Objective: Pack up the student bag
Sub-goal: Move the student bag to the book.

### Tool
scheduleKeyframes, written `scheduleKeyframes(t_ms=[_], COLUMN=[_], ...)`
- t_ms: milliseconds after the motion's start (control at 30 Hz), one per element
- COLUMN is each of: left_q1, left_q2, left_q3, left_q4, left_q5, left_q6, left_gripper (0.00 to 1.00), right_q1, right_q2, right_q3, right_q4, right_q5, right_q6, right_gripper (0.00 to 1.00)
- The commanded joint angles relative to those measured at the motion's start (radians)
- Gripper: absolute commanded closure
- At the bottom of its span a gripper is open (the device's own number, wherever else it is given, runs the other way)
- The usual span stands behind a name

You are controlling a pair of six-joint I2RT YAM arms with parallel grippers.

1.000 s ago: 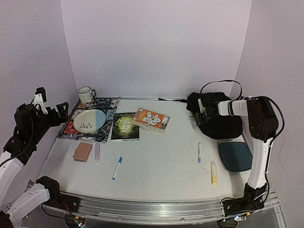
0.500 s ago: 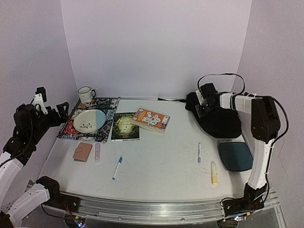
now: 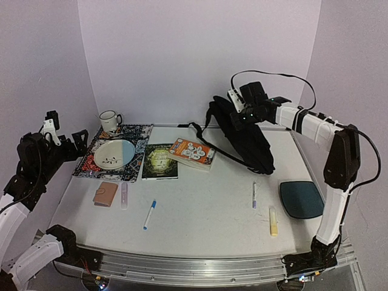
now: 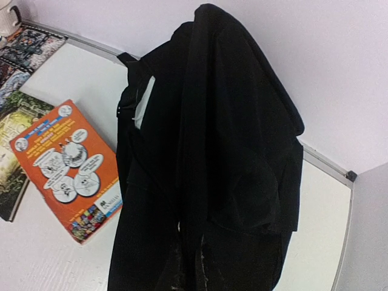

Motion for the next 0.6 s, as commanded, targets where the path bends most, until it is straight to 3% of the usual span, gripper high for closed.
scheduleKeyframes(t_ms=[0, 167, 400, 567], left_q1=[0.004, 0.003, 0.003, 0.003], left_q2=[-0.002, 0.035, 0.166, 0.215], left_q3=[0.011, 0.025, 0.124, 0.139], left_q4=[0.042, 0.041, -0.022, -0.038], left_q5=[0.022, 0.066, 0.248, 0.332], left_q6=[-0.009, -0.04, -0.098, -0.187], left_gripper=[0.01, 0.01, 0.01, 0.02], right_q1=[0.059, 0.147, 0.298, 0.373], right_q2=[-0.061, -0.054, -0.051, -0.049], right_q3=[0.118, 0.143, 0.107, 0.039], right_q4=[0.011, -0.002, -0.049, -0.06], right_q5=[0.046, 0.108, 0.276, 0.255], right_q6=[0.003, 0.1, 0.319, 0.489], right_gripper=[1.0, 1.0, 1.0, 1.0])
